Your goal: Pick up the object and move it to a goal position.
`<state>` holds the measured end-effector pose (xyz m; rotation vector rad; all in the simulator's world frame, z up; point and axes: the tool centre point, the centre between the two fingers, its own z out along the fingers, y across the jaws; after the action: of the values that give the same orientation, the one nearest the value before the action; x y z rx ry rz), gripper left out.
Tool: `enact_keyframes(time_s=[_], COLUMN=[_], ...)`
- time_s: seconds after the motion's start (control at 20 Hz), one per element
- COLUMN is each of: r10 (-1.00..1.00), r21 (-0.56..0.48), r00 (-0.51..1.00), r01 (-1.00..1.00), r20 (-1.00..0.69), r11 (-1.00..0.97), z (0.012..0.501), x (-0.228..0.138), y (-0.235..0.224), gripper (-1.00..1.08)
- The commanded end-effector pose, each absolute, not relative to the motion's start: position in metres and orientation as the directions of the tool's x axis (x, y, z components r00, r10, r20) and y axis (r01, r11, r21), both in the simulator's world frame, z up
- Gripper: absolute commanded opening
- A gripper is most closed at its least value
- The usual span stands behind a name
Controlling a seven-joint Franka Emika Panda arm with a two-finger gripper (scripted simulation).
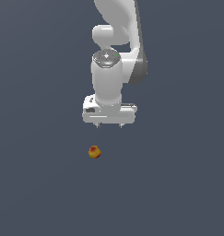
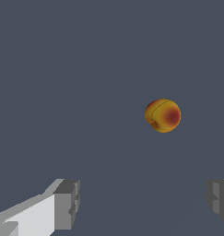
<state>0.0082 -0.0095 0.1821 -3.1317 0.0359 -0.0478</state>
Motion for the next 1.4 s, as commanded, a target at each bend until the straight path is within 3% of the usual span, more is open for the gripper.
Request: enact_keyframes(time_s=[0.0,0.55,1.35], r10=[-0.023,0.033,0.174], r21=[-0.010,0.012,0.021], r00=[0.999,0.998,0.984], r01=[-0.023,0.033,0.173], r20=[0.030,0.057,0.041], r11=[-1.000,-0.999,-0.985], z=[0.182,0.195,0.175], x=[0.008,0.010,0.024], y=[-0.010,-0.004,-0.019], gripper=[1.00,1.00,1.00])
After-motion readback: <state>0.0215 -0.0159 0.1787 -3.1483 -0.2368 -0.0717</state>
